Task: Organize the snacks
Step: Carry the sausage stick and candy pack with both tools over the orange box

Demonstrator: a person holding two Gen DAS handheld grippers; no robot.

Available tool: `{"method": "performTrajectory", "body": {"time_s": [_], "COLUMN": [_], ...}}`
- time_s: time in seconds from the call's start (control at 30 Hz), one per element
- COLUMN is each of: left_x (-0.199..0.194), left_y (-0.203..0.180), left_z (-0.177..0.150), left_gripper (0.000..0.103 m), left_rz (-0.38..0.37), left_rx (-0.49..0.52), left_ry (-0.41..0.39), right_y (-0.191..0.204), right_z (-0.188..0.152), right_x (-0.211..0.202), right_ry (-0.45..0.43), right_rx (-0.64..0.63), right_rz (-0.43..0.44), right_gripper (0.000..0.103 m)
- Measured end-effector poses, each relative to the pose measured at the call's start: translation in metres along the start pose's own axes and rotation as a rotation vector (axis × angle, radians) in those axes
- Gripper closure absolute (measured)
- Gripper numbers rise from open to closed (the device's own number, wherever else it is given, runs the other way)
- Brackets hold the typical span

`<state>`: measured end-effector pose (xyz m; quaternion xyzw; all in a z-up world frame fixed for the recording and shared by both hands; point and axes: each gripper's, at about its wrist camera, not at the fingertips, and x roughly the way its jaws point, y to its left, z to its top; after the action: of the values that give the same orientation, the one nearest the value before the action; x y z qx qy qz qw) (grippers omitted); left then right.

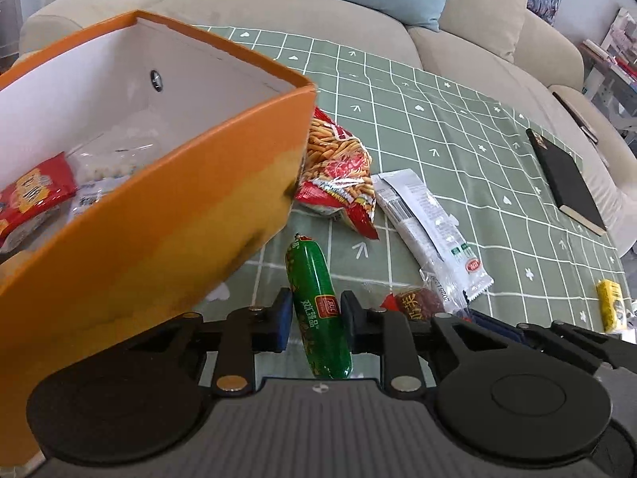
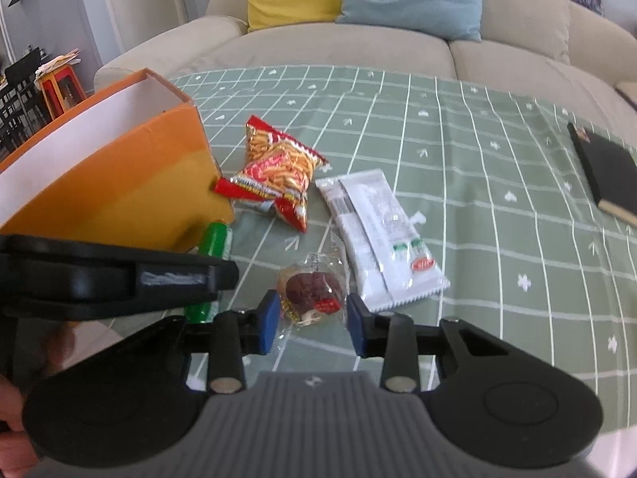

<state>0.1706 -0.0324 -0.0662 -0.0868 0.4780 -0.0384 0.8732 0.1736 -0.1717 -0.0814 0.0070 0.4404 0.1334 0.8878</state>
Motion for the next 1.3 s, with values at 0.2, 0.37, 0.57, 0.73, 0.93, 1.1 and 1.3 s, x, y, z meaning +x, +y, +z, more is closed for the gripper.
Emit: {"method": "performTrajectory", "body": {"time_s": [0.2,0.37,0.57,0.73,0.93,1.1,1.3], "left_x": [-0.017,-0.033,-0.053,-0.071,-0.097,-0.118,-0.132], "left_y": [0.01,0.014,0.016,0.016,0.017,0.02,0.025], "left_z": [-0.015,-0.028,-0.04,-0.046,-0.048,-0.046,-0.041], "left_gripper": [0.075,0.076,0.076,0.076,0.076,0.076,0.076], "left_rz": [-0.002,-0.011,-0.033,-0.043,-0.047,-0.055,-0.073], "left_rx": [0.001,0.012,0.03,0.05,0.068,0.058,0.045], "left_ry": [0.012,0.01,-0.007,-0.027,-0.069,-0.089,-0.114], "right_y": [0.002,0.004,0.004,0.009,0.015,0.021,0.027], "right_z": [-0.009,-0.016,-0.025,-0.032,-0.036,-0.035,-0.027], "right_x": [-0.011,-0.025,-0.048,-0.064,-0.084,-0.099,-0.102], "right_ry": [0.041,0.062,0.049,0.03,-0.004,-0.028,-0.045], "right_rx": [0.026,0.035,0.056,0.051,0.069,0.069,0.052], "right_rz": [0.012,0.015,0.02,0.028,0.05,0.058,0.069], "right_gripper": [0.071,0.073,0.074,0.075,0.077,0.098,0.099]}}
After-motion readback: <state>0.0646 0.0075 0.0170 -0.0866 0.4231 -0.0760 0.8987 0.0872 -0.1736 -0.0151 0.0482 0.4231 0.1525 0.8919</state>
